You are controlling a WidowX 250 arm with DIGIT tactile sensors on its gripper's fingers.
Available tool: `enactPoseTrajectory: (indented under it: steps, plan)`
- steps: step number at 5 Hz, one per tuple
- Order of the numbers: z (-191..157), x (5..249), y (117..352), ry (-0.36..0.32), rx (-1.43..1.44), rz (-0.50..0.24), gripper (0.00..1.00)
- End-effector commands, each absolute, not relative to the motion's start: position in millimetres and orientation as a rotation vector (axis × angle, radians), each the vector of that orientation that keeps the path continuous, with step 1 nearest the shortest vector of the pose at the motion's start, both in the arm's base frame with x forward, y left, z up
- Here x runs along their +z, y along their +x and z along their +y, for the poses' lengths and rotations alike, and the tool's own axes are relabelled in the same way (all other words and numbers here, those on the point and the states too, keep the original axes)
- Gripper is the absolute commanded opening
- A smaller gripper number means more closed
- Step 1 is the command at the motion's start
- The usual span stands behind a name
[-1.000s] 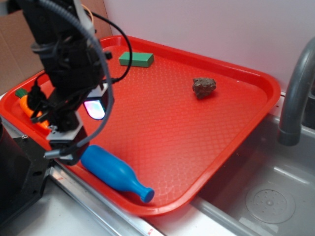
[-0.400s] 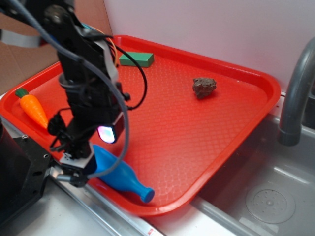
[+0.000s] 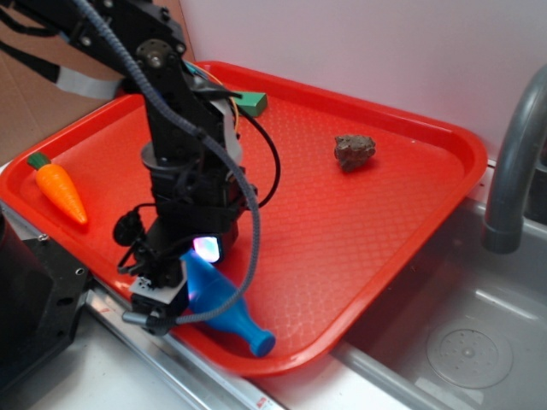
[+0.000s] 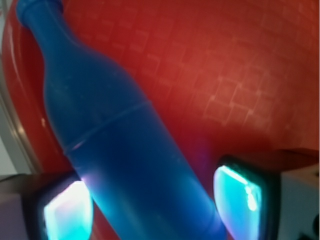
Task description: Grab the blue bottle.
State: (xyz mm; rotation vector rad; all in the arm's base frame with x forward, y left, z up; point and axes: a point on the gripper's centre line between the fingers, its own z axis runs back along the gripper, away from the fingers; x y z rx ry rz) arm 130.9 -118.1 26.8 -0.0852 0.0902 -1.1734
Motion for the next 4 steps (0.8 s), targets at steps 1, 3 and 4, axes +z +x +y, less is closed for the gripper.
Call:
enactPoseTrajectory:
  steps: [1, 3, 4]
  plan:
    - [-114, 29, 135, -0.066, -1.204, 0.056, 1.0]
    - [-139, 14, 132, -0.058, -1.345, 0.092, 1.0]
    - [-142, 7, 114, -0.034, -1.32, 0.135, 0.0]
